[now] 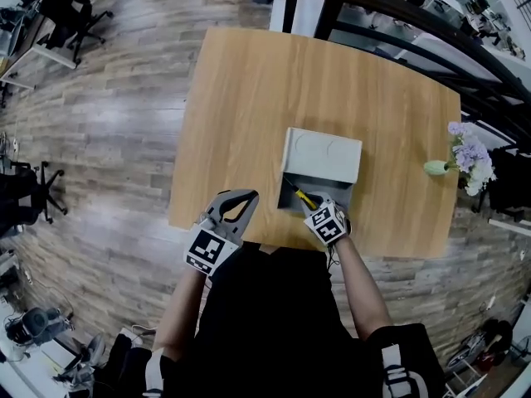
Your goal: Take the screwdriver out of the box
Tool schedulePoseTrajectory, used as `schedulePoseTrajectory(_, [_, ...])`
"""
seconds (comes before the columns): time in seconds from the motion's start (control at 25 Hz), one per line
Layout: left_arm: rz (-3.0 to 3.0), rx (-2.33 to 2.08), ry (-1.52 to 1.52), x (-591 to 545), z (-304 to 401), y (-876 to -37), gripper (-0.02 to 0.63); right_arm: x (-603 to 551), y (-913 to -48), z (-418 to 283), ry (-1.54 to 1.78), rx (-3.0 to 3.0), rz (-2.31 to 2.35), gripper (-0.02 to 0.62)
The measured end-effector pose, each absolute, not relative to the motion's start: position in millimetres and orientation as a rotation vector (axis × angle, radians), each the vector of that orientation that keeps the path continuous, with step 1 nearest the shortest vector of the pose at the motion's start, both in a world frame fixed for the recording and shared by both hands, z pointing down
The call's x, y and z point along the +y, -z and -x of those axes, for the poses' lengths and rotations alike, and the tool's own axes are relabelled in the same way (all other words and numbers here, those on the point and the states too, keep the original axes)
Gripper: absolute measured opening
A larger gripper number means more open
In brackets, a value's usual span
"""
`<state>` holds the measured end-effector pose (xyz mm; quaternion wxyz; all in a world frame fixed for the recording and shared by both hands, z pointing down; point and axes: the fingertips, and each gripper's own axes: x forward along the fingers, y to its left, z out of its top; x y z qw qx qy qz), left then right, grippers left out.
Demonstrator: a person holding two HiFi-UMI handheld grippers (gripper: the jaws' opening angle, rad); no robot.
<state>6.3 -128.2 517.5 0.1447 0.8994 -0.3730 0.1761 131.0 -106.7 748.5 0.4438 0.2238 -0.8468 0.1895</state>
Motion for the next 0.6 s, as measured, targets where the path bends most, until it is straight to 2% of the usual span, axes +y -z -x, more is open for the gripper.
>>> schedulePoseTrajectory(0.6, [-2.564,-1.11,-0.537,-114,10,-516,0.022,-110,-770,-123,-0.465,-2.017,-0.529,0.11])
